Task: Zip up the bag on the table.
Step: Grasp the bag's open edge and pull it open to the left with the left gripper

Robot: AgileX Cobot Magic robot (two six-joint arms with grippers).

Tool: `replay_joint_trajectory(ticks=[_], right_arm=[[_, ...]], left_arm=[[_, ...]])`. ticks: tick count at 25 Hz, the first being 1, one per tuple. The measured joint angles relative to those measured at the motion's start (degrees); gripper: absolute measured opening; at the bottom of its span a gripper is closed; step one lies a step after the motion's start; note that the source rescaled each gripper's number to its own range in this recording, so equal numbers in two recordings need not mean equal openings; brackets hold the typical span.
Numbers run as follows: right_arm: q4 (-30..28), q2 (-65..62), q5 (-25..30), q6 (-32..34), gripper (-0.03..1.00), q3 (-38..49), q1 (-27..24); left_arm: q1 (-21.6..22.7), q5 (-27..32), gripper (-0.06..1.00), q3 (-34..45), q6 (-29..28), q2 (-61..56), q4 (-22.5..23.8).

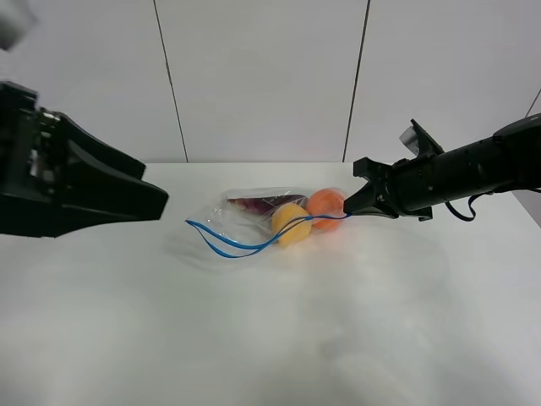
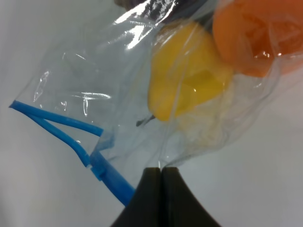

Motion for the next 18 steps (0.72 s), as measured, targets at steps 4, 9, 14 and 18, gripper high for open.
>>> replay_joint_trajectory(ticks=[4, 9, 14, 18], right_arm=[[0.0, 0.0, 0.4, 0.0, 0.00, 0.0, 0.0], [-0.2, 0.0, 0.5, 0.0, 0.00, 0.0, 0.0], [-0.2, 0.0, 1.1, 0.0, 0.00, 0.0, 0.0], [-0.5, 0.0, 1.5, 0.0, 0.00, 0.0, 0.0]], left_arm=[[-6.2, -0.5, 0.87, 0.0, 0.9, 7.0, 1.7], [-11.2, -6.8, 0.87, 0.0, 4.3, 13.4, 2.0], [-15.2, -17.8, 0.88, 0.0, 10.4, 18.3, 2.1], [-15.8, -25.6, 0.90, 0.0, 13.9, 23.5, 2.1]])
